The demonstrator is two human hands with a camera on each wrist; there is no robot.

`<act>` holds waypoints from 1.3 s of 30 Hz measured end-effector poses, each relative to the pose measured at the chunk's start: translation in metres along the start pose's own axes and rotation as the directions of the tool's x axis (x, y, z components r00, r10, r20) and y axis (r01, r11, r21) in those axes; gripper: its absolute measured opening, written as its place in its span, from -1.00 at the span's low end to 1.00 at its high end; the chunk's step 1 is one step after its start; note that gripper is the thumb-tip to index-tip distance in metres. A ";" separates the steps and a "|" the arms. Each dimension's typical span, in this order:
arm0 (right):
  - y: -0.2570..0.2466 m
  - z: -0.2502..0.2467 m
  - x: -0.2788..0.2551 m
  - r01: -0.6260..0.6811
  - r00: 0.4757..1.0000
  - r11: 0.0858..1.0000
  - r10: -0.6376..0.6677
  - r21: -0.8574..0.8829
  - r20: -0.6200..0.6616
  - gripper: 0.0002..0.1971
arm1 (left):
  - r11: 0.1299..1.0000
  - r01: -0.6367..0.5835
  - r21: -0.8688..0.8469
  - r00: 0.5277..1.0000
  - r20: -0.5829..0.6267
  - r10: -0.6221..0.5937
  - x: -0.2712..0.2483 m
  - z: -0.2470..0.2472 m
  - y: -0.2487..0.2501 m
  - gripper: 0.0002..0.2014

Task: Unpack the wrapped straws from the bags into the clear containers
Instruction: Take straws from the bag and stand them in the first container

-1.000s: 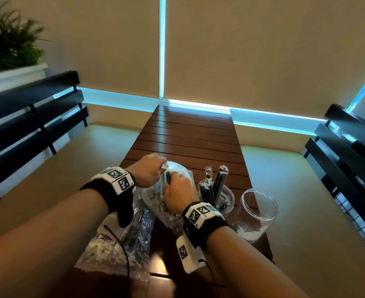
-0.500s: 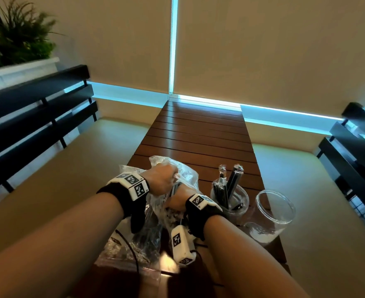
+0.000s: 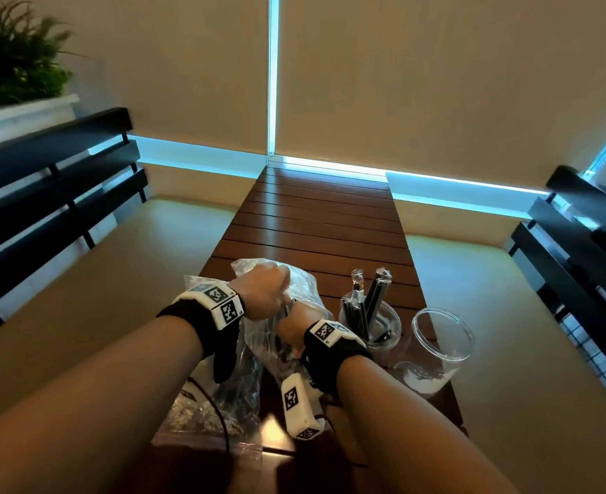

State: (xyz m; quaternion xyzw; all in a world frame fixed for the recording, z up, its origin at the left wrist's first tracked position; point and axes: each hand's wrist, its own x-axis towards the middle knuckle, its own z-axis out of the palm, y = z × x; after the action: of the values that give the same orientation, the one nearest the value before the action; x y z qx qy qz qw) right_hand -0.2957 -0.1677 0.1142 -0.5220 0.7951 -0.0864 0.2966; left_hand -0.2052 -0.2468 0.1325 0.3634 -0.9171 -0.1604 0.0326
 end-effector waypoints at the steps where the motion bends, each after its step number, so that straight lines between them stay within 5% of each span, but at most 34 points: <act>1: -0.001 -0.003 -0.004 0.010 1.000 1.000 -0.010 -0.014 0.017 -0.87 | 1.000 0.002 0.011 1.000 0.009 -0.002 -0.001 0.001 -0.001 -0.87; 4: -0.003 -0.015 -0.008 -0.002 0.999 0.999 0.001 -0.037 -0.046 -0.77 | 1.000 0.027 0.013 0.998 -0.061 -0.026 -0.003 0.004 -0.002 -0.87; 6: -0.004 -0.021 -0.012 0.003 0.996 1.000 -0.004 -0.001 -0.085 -0.93 | 0.999 0.053 -0.005 0.988 -0.146 -0.053 -0.002 0.005 0.000 -0.92; 8: -0.002 -0.023 -0.016 0.004 0.996 1.000 -0.006 -0.018 -0.089 -0.79 | 0.995 0.090 -0.041 0.978 -0.185 -0.096 0.001 0.004 0.003 -0.93; 15: -0.005 -0.059 -0.045 0.070 0.997 0.962 -0.076 -0.262 -0.012 -0.67 | 0.989 0.121 0.084 0.977 -0.188 -0.103 0.009 0.009 0.005 -0.80; 22: -0.002 -0.137 -0.105 0.159 0.987 0.895 -0.138 -0.417 0.080 -0.78 | 0.954 0.262 0.146 0.956 -0.177 -0.235 0.012 0.001 0.004 -0.71; 27: 0.020 -0.174 -0.135 0.143 0.985 0.986 -0.133 -0.082 0.114 -0.74 | 0.960 0.258 0.111 0.956 -0.175 -0.237 0.013 0.002 0.007 -0.62; 30: 0.027 -0.179 -0.133 0.183 0.983 0.978 -0.185 0.101 0.007 -0.76 | 0.931 0.331 0.152 0.943 -0.078 -0.323 0.011 0.010 0.008 -0.64; 34: 0.033 -0.139 -0.097 0.118 0.985 0.992 -0.122 -0.034 -0.122 -0.75 | 0.905 0.424 0.020 0.902 -0.098 -0.420 0.010 0.027 0.016 -0.70; 37: 0.046 -0.104 -0.070 0.059 0.974 0.998 -0.057 0.003 -0.220 -0.71 | 0.854 0.476 -0.210 0.870 -0.030 -0.493 0.010 0.033 0.018 -0.42; 39: 0.052 -0.091 -0.059 0.045 0.957 0.997 -0.023 0.068 -0.290 -0.72 | 0.855 0.411 -0.317 0.893 -0.050 -0.448 0.005 0.028 0.019 -0.28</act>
State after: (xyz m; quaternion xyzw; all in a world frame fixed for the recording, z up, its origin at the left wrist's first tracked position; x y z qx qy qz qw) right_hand -0.3710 -0.1087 0.1872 -0.5060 0.8170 -0.1961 0.1949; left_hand -0.2263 -0.2298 0.1122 0.5592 -0.7740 -0.2774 0.1063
